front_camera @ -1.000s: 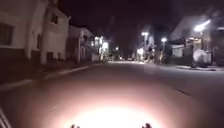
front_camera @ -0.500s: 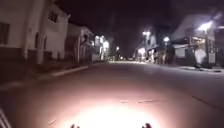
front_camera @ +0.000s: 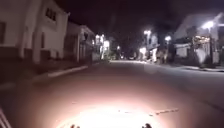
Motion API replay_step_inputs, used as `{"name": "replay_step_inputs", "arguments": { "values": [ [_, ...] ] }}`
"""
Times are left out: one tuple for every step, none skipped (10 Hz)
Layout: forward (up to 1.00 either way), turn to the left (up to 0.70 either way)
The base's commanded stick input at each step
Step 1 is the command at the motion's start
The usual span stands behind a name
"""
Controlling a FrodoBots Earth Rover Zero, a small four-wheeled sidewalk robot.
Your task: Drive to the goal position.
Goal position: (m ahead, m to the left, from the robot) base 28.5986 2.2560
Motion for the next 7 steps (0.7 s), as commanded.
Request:
{"name": "replay_step_inputs", "arguments": {
  "values": [
    [0.70, 0.00],
    [0.70, 0.00],
    [0.70, 0.00],
    [0.70, 0.00],
    [0.70, 0.00],
    [0.70, 0.00],
    [0.70, -0.02]
  ]
}}
